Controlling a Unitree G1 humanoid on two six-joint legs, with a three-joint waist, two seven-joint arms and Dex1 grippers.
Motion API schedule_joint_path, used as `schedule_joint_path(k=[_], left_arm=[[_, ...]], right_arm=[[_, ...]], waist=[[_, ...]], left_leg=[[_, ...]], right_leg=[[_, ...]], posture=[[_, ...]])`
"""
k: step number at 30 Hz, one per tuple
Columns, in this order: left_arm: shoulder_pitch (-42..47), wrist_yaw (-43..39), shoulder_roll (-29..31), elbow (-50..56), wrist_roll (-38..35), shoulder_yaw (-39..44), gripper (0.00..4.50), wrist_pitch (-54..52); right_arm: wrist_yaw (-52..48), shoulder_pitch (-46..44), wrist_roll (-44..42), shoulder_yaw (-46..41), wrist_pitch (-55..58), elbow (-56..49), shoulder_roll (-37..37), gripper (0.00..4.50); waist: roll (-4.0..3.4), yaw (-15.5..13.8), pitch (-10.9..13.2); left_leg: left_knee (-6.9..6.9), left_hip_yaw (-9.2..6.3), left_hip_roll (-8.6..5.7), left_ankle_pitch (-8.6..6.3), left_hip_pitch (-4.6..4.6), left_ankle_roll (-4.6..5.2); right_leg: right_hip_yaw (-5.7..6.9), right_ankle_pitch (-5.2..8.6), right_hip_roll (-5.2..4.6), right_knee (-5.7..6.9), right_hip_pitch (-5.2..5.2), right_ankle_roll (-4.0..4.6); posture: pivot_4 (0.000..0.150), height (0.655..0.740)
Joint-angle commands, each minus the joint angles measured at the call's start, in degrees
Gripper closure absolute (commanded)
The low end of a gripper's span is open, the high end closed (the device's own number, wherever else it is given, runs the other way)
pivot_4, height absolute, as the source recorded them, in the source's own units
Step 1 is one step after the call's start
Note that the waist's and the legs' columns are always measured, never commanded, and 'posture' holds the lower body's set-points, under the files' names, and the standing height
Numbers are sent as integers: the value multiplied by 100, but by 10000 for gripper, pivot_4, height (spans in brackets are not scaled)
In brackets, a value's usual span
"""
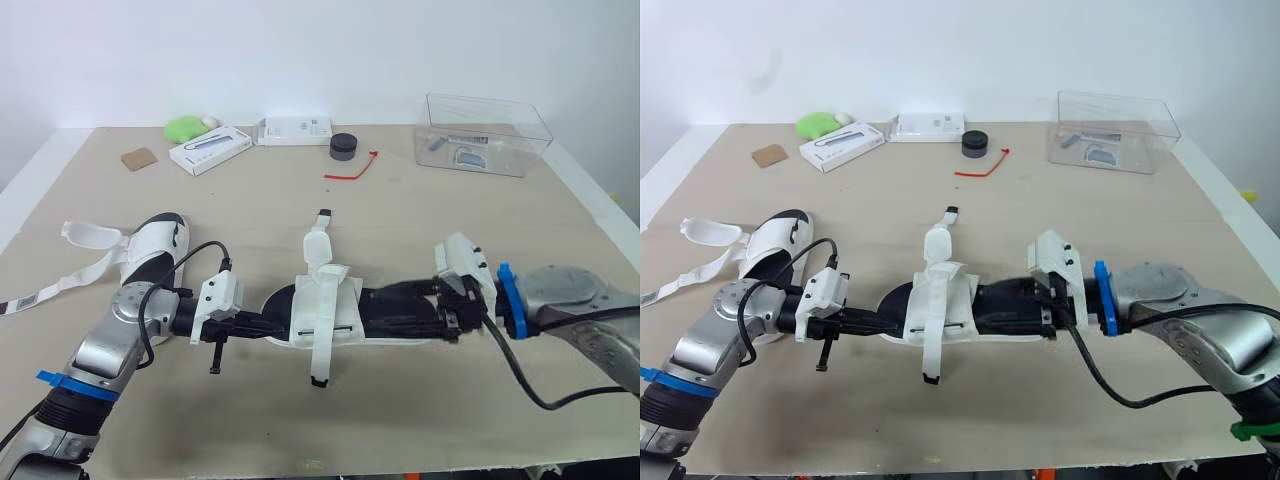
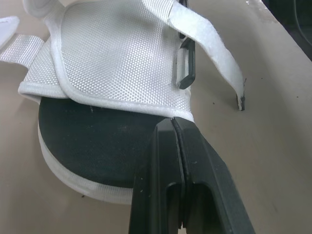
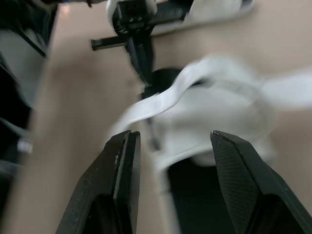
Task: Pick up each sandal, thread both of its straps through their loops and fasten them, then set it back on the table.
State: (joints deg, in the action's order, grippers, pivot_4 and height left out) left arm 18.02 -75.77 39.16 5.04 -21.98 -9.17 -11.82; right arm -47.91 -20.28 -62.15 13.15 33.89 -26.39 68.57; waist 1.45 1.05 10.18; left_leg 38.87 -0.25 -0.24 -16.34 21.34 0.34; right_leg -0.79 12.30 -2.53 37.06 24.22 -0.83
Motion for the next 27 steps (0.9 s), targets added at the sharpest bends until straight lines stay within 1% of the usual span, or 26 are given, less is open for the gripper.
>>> schedule_joint_path(k=[1,3,6,8,13,22,23,25,27], left_arm=[[114,-34,-2,28,-127,89,45000,-97],[112,-11,-21,27,-141,100,45000,-140],[88,33,-35,66,-172,102,45000,-210],[51,68,-48,117,-196,109,45000,-263],[10,112,-76,196,-237,102,45000,-362],[97,215,-231,118,-163,66,45000,-306],[113,223,-249,91,-150,69,45000,-298],[122,233,-268,72,-135,75,45000,-294],[110,237,-270,85,-129,74,45000,-291]], right_arm=[[891,221,-880,-186,908,-545,-427,19796],[1172,260,-887,-164,1220,-663,-700,19796],[1593,286,-585,-21,1609,-731,-1089,19796],[1894,334,-548,-16,1834,-728,-1346,19796],[2473,538,-979,-190,2393,-941,-1767,19796],[3483,589,-1435,-387,2763,-855,-2537,19796],[3635,572,-1566,-436,2780,-784,-2647,21950],[3861,539,-1760,-508,2827,-686,-2783,27956],[4025,523,-1958,-565,2860,-617,-2859,37194]], waist=[[8,4,-1],[9,5,0],[13,5,0],[14,4,-1],[14,3,-1],[15,6,-1],[15,6,-1],[15,8,-1],[15,8,-1]], left_leg=[[0,0,1,0,2,0],[0,1,2,0,4,0],[6,5,0,0,7,0],[18,5,0,0,12,0],[40,4,0,-2,22,3],[57,6,2,-2,23,4],[57,6,3,-2,23,3],[57,6,5,-2,23,4],[57,6,5,-2,23,4]], right_leg=[[0,0,2,-1,2,0],[-1,2,5,-1,4,-4],[-2,9,4,-1,6,-26],[-1,11,4,-1,6,-37],[-1,6,3,-1,6,-44],[-7,-1,9,-1,2,-55],[-7,-1,10,-1,2,-55],[-7,-2,13,-1,2,-54],[-9,-2,13,-1,3,-54]], posture=[[1500,7400],[1500,7400],[1500,7400],[1500,7400],[1500,7400],[1500,7400],[1500,7400],[1500,7400],[1500,7400]])
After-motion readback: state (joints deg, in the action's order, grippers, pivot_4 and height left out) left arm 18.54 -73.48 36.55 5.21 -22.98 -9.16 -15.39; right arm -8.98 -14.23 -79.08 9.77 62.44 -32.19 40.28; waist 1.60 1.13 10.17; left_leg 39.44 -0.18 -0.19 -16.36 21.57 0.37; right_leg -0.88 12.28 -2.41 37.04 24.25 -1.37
